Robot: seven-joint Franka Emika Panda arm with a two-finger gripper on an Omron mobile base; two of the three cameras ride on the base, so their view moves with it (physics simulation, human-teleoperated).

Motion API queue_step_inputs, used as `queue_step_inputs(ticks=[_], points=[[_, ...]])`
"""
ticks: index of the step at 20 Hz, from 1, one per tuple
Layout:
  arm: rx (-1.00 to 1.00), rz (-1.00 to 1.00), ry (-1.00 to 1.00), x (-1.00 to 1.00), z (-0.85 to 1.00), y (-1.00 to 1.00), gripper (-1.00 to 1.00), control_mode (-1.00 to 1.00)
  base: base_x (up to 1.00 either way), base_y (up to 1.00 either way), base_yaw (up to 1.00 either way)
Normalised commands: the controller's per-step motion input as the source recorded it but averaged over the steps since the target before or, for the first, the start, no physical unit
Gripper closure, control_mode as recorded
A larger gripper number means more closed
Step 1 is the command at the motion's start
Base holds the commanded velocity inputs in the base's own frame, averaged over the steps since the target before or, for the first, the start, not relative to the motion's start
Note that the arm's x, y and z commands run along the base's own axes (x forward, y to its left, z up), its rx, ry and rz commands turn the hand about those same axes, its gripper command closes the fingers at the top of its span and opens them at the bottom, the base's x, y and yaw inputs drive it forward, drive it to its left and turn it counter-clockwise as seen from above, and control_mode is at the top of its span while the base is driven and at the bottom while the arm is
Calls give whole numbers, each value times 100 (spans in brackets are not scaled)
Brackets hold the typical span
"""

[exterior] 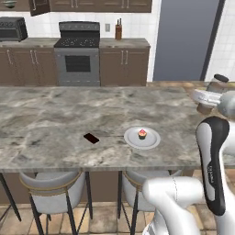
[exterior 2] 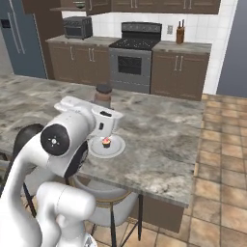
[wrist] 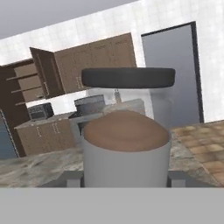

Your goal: Take the cinnamon bottle from the cabinet and place it on the dining table, next to the plate with the cupcake. Then take the chocolate from the dining counter and place it on the cupcake plate.

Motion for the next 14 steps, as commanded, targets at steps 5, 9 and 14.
queue_step_inputs(ticks=[5,9,14], points=[[-21,30,31,98,-98,15,100,-100,0,0,0],[-32,25,-1,70,-100,19,100,-100,0,0,0],[-11,40,1,43,-69,-4,100,-100,0,0,0]])
